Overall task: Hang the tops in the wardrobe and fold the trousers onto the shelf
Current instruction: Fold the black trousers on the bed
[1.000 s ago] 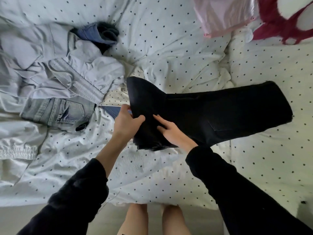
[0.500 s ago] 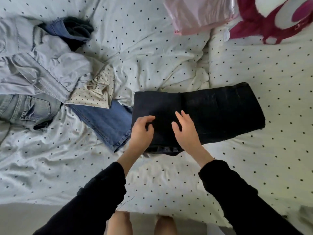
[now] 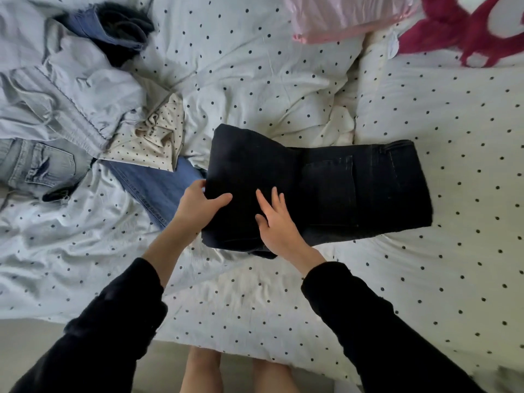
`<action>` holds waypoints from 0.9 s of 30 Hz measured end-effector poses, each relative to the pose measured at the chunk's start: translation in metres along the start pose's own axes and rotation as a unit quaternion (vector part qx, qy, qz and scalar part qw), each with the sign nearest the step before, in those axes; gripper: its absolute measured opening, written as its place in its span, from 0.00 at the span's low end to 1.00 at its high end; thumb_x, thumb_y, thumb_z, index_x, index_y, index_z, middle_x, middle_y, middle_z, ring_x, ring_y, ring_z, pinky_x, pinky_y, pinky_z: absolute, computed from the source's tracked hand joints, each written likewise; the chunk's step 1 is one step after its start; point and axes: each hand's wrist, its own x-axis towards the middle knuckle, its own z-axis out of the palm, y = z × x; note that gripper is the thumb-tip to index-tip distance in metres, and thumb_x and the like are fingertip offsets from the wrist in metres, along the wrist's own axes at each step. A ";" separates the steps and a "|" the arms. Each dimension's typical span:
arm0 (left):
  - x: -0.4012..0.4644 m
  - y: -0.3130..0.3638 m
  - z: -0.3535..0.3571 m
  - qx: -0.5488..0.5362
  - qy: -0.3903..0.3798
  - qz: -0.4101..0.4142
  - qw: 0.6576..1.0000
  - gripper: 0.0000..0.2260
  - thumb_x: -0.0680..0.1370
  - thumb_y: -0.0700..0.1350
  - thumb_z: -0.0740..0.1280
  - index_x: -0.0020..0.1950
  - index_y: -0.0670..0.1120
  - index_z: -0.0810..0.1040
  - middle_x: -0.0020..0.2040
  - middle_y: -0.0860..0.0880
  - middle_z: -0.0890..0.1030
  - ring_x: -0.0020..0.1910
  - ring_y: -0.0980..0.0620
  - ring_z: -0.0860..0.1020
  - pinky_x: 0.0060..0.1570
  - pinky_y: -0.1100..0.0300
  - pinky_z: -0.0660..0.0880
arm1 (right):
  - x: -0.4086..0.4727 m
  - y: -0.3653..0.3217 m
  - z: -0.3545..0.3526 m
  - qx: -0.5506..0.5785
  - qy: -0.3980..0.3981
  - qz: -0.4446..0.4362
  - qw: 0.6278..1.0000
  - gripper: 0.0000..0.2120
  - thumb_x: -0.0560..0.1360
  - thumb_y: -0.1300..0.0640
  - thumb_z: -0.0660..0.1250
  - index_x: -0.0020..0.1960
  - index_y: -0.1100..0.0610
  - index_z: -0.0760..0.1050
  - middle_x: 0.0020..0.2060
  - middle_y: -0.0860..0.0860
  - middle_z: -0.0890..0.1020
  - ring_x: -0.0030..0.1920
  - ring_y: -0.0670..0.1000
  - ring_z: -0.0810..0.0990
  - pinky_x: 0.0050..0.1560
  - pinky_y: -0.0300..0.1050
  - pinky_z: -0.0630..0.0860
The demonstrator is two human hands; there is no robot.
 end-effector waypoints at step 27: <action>-0.039 0.049 0.130 0.034 -0.088 0.202 0.975 0.14 0.79 0.34 0.58 0.61 0.44 0.77 0.51 0.49 0.81 0.54 0.54 0.78 0.55 0.67 0.72 | -0.065 0.065 -0.096 -0.030 0.344 -0.018 0.938 0.22 0.77 0.51 0.56 0.67 0.61 0.72 0.65 0.57 0.74 0.68 0.56 0.69 0.68 0.51 0.66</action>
